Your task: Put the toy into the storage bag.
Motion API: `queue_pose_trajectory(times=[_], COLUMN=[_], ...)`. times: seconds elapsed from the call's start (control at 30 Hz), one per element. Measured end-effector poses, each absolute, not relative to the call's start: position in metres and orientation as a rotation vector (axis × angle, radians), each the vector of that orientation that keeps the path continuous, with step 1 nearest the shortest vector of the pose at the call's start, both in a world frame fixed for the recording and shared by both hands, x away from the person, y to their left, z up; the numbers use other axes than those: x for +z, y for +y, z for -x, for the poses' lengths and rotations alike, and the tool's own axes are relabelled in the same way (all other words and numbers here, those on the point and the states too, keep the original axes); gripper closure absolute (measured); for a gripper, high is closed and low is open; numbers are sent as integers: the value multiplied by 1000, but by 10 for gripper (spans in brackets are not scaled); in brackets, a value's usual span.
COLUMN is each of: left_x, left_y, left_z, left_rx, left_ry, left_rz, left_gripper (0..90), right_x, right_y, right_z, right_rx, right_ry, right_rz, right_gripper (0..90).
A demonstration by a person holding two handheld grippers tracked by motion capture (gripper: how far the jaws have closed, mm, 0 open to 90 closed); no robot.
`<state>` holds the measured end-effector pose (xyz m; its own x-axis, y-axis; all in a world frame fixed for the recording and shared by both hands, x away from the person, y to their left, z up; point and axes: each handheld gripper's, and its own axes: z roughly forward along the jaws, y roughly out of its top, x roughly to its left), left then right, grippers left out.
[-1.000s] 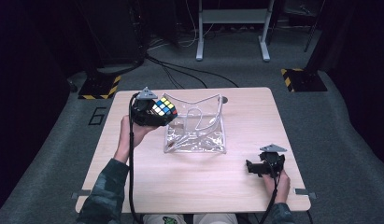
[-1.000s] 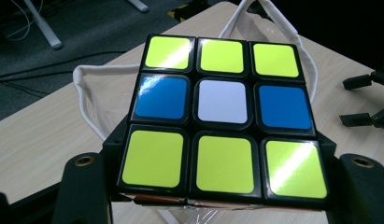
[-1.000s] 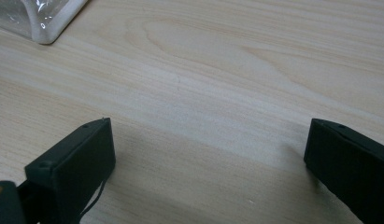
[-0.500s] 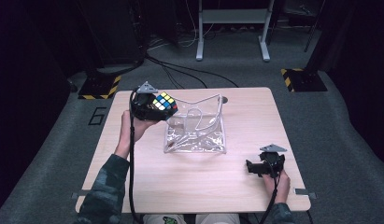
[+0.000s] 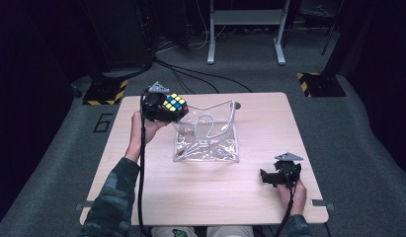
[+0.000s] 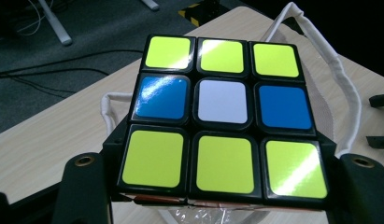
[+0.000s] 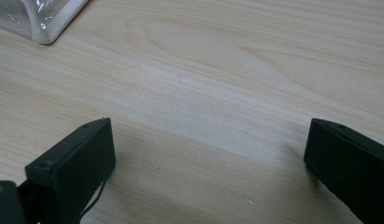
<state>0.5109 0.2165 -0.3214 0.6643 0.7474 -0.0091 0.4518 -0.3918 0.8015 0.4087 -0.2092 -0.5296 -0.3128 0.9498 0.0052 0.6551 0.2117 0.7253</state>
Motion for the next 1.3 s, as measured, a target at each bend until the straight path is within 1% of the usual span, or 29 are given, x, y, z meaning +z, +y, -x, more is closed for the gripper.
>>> queue_pose_trajectory(times=[0.7,0.9,1.3], left_x=[-341,-348,-362], left_y=[201,198,192], left_z=[-536,-539,-542], left_rx=[469,480,454], left_ry=[985,994,1006], left_rz=[-2076,-2097,-2143], left_gripper=[339,338,338], right_x=[-530,-530,-530], right_y=[-209,-209,-209], right_z=[-409,-409,-411], right_rx=[884,885,881], right_ry=[2047,2048,2047], right_rz=[-1485,-1484,-1478], right_gripper=[14,15,17])
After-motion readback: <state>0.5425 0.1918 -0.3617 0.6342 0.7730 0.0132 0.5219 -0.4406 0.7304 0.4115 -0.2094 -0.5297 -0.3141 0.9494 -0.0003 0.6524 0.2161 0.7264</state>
